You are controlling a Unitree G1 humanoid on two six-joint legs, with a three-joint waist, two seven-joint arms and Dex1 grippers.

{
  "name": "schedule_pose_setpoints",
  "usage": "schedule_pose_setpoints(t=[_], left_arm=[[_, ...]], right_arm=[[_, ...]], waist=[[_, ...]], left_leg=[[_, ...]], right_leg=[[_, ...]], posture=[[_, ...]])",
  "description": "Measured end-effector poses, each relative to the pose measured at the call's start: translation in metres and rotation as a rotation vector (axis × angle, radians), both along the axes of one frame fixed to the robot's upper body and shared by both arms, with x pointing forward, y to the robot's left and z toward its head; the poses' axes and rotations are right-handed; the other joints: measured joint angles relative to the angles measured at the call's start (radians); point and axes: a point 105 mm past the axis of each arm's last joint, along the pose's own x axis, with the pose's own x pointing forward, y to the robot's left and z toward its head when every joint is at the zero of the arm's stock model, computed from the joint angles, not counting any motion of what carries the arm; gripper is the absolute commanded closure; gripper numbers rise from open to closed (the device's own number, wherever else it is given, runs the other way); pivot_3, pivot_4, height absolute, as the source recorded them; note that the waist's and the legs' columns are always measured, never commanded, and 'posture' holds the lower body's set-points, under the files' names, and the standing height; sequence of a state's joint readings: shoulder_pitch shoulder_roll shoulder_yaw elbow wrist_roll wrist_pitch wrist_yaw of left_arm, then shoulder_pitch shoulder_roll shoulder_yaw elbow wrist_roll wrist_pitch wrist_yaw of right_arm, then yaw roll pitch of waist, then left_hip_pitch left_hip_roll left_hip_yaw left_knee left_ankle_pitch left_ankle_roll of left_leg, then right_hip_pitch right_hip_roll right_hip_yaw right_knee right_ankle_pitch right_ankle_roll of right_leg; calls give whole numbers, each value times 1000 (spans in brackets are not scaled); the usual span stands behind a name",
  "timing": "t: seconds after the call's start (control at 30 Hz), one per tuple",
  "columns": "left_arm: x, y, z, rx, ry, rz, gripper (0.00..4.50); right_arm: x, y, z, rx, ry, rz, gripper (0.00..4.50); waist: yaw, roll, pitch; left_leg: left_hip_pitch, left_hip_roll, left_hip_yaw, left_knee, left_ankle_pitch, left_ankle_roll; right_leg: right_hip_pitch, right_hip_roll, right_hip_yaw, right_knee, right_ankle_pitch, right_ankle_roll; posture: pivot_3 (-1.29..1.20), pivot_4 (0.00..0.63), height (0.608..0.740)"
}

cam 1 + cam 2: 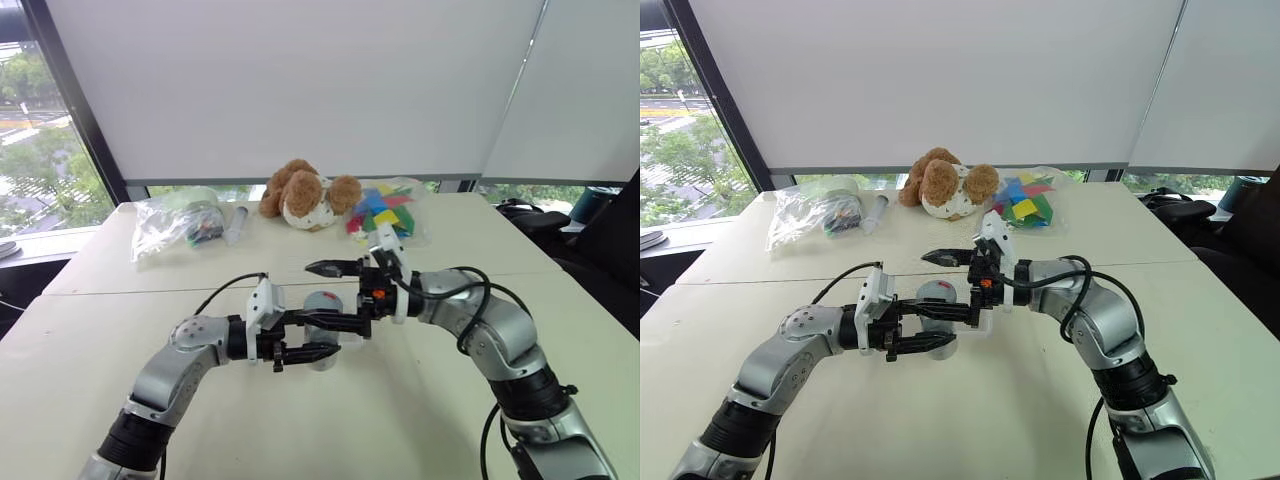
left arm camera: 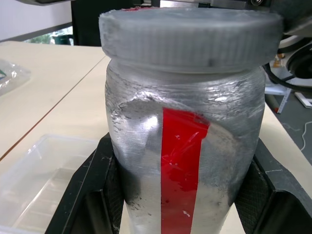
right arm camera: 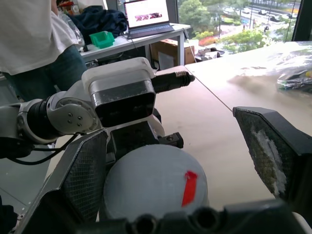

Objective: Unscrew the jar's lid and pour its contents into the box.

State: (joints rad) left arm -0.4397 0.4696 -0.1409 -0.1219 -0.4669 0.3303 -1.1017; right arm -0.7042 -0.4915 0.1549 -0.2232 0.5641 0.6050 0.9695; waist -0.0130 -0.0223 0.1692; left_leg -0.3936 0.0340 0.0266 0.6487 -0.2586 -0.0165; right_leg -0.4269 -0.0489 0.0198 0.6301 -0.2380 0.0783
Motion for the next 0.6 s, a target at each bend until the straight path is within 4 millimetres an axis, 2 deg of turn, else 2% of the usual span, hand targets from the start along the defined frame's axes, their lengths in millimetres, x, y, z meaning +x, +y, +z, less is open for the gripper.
schedule_pose_setpoints(t=[0.33, 0.6], left_arm=[[0, 1, 1, -2, -9, 1, 2253], [0, 1, 2, -5, -17, -3, 2253]], right_arm=[[0, -17, -6, -10, 23, 8, 36], [-4, -35, -1, 36, 58, 25, 36]], waist=[[0, 0, 0], [1, 0, 0]], left_leg=[[0, 0, 0, 0, 0, 0], [0, 0, 0, 0, 0, 0]], right_leg=[[0, 0, 0, 0, 0, 0], [0, 0, 0, 0, 0, 0]], posture=[[0, 150, 740], [0, 150, 740]])
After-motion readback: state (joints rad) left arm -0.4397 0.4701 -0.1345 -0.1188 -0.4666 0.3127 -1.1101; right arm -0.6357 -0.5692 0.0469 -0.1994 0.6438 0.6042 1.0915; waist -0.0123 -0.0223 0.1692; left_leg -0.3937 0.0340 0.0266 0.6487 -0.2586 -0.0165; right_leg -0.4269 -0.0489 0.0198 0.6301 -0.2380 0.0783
